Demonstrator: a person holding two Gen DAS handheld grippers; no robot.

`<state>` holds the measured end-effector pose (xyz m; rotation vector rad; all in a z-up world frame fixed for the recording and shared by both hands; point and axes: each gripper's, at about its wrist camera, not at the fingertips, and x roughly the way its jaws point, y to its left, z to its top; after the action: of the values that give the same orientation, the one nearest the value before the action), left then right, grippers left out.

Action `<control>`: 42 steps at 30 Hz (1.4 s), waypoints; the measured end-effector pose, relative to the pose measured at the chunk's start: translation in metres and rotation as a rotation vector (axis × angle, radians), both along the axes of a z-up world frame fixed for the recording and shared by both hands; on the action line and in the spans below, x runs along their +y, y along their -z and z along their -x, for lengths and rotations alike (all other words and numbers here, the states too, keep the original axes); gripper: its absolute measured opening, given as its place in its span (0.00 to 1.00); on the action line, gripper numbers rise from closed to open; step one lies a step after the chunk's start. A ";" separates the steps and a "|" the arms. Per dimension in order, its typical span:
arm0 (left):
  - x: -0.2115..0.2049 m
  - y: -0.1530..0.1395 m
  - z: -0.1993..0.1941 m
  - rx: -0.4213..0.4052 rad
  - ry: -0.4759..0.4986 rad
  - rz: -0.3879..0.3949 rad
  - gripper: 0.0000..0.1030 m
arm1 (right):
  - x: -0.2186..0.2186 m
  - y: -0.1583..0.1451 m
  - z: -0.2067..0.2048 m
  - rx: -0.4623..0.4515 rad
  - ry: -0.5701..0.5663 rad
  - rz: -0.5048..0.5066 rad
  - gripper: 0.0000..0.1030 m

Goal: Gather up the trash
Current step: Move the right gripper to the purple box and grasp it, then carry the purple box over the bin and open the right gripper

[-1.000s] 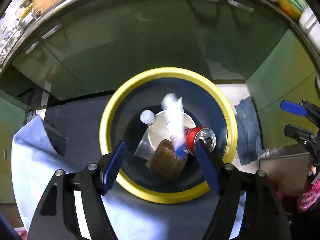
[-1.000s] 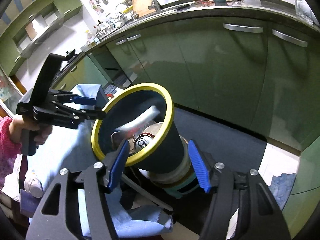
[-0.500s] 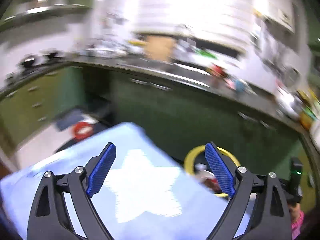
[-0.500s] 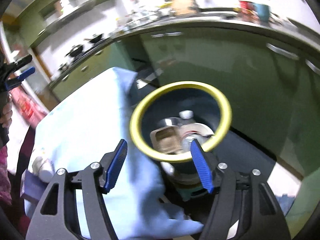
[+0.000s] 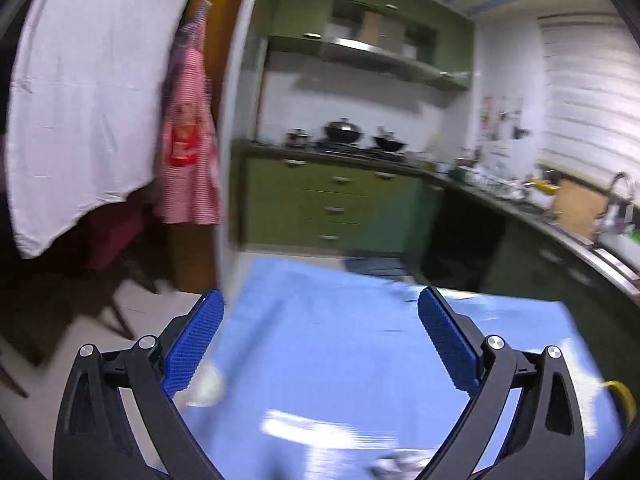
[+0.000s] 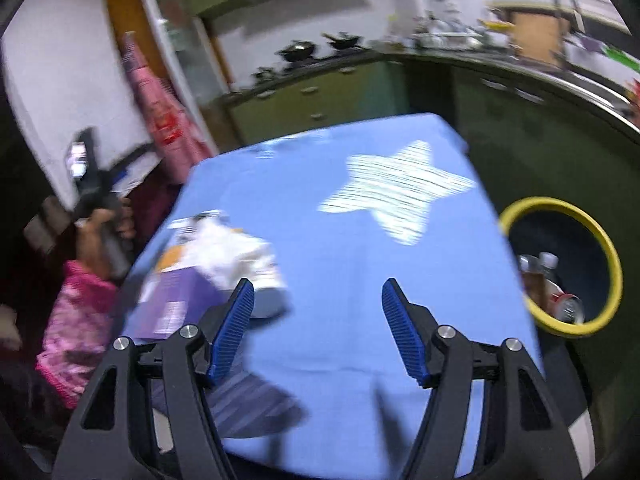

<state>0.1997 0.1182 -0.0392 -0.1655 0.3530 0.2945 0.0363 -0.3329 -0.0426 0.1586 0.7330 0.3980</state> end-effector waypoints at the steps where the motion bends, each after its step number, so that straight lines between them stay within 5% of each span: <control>1: 0.002 0.006 -0.002 0.004 -0.014 -0.012 0.93 | 0.010 -0.005 0.006 -0.019 -0.033 -0.009 0.61; 11: -0.017 0.028 -0.002 0.022 0.023 -0.001 0.94 | 0.099 -0.013 0.045 -0.113 -0.230 0.071 0.66; 15: -0.025 0.037 0.004 0.046 0.047 0.001 0.94 | 0.118 -0.005 0.044 -0.134 -0.185 0.135 0.76; 25: -0.029 0.044 0.003 0.069 0.076 0.004 0.94 | 0.138 0.031 0.029 -0.020 -0.150 0.150 0.76; 34: -0.029 0.041 -0.001 0.077 0.084 0.008 0.94 | 0.143 0.054 0.019 -0.017 -0.085 0.161 0.54; 42: -0.033 0.041 -0.001 0.080 0.087 0.004 0.94 | 0.135 0.053 0.017 -0.014 -0.100 0.124 0.50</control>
<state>0.2002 0.0852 -0.0805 -0.1425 0.4394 0.2150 0.0196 -0.1981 -0.0958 0.0022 0.7518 0.4475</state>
